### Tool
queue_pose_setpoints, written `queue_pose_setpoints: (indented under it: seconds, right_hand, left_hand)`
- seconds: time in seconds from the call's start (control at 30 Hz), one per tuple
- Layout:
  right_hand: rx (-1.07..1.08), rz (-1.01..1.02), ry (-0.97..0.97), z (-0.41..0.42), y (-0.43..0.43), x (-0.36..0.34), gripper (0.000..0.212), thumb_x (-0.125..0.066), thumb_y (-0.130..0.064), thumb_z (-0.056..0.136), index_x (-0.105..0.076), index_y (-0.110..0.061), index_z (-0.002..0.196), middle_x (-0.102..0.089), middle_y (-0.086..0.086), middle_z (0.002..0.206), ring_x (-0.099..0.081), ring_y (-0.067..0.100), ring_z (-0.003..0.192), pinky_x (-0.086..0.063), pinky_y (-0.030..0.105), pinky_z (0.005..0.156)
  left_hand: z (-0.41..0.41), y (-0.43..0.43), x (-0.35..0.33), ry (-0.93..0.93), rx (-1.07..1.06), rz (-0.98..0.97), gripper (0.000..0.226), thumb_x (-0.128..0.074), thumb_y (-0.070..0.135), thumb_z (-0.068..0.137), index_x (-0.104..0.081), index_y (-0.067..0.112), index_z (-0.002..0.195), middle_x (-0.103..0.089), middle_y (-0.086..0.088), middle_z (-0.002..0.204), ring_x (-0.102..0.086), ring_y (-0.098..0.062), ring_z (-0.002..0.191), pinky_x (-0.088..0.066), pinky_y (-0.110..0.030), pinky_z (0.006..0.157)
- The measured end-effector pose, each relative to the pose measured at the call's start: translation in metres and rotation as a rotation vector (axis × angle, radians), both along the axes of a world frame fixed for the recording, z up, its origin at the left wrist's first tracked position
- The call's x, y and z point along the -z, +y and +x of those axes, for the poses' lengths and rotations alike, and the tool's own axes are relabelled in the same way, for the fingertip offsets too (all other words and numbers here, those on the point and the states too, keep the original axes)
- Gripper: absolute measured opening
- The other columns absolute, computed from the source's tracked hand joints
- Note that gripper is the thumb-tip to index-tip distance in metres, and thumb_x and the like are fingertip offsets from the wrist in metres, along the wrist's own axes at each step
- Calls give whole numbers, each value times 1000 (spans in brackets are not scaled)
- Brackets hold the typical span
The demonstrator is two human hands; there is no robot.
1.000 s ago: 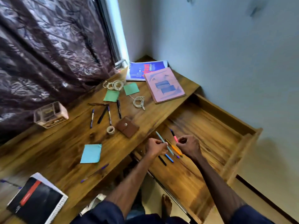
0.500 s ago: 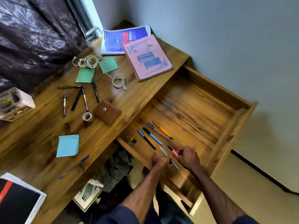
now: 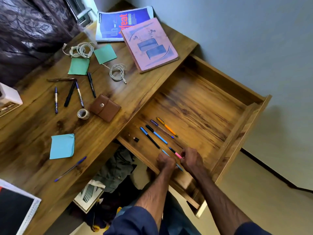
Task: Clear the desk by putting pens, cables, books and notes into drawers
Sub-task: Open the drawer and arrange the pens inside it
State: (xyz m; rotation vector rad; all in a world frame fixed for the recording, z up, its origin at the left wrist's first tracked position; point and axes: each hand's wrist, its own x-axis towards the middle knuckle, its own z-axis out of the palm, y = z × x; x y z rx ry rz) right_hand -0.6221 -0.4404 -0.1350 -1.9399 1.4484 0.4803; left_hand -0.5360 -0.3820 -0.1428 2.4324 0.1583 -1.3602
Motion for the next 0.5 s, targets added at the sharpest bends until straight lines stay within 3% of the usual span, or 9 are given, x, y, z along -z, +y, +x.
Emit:
queue_pose_setpoints:
  seconds: [0.1, 0.2, 0.37, 0.5]
  right_hand:
    - [2, -19, 33, 1, -1, 4, 15, -72, -23, 86, -75, -22, 100, -75, 3, 99, -71, 23, 93, -58, 32, 78]
    - [-10, -25, 52, -1, -4, 8, 15, -72, -19, 86, -75, -23, 100, -75, 3, 99, -71, 24, 94, -59, 34, 80]
    - [-32, -10, 16, -7, -6, 15, 17, -73, -20, 87, -72, -22, 104, -75, 2, 99, -71, 21, 92, -60, 36, 82]
    - [-19, 5, -4, -9, -4, 16, 16, -73, -20, 88, -71, -22, 103, -74, 1, 100, -71, 21, 93, -61, 41, 84]
  left_hand:
    - [0, -1, 1, -5, 1, 16, 53, -86, 13, 78, -63, 7, 125, -70, -11, 124, -71, -24, 109, -59, -26, 74]
    - [0, -1, -3, 19, -54, -8, 49, -83, 14, 82, -61, 8, 126, -72, -11, 121, -74, -23, 101, -50, -19, 47]
    - [0, -1, -1, 48, -65, -28, 41, -80, 17, 84, -65, 4, 120, -76, -11, 110, -77, -21, 91, -41, -12, 32]
    - [-1, -1, 2, 53, -44, 5, 34, -82, 14, 83, -69, 2, 112, -77, -13, 103, -78, -23, 81, -55, -21, 47]
